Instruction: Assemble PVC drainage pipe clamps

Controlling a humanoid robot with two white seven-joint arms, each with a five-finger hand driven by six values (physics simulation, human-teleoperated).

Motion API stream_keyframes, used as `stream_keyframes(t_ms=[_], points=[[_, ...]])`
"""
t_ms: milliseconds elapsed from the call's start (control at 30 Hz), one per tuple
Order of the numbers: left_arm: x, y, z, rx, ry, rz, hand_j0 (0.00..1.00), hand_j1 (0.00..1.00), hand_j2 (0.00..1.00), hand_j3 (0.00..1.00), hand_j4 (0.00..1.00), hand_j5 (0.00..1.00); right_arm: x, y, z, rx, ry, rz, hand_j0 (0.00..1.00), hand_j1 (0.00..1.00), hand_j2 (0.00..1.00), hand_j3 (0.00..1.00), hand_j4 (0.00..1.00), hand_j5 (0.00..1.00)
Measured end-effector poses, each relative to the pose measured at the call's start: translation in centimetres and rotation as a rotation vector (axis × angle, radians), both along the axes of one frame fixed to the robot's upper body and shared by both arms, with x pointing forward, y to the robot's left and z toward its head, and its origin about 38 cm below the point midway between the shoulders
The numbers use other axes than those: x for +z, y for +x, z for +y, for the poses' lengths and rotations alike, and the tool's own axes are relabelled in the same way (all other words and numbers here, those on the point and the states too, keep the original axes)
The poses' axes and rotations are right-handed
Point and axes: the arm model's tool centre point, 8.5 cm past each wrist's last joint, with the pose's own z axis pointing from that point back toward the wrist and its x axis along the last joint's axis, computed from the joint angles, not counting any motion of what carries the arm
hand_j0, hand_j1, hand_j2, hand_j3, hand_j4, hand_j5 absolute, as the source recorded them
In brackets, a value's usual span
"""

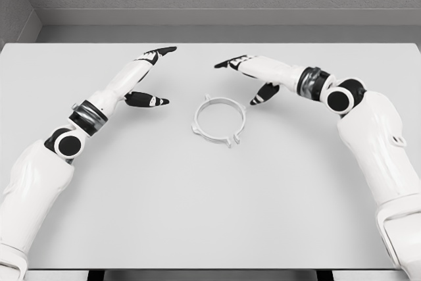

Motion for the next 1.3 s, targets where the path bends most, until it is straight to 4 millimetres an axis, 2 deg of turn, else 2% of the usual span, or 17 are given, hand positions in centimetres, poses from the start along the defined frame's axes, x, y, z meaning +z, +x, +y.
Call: stream_keyframes(t_ms=[333, 1300], points=[[0.0, 0.0, 0.0, 0.000, 0.000, 0.001, 1.00, 1.00, 1.00, 1.00, 1.00, 1.00, -1.2, 0.1, -0.5, -0.020, -0.002, 0.039, 1.00, 1.00, 1.00, 1.00, 1.00, 1.00], [0.0, 0.0, 0.0, -0.001, 0.000, -0.001, 1.00, 1.00, 1.00, 1.00, 1.00, 1.00, -1.0, 0.1, 1.4, 0.010, 0.013, 0.036, 1.00, 1.00, 1.00, 1.00, 1.00, 1.00]])
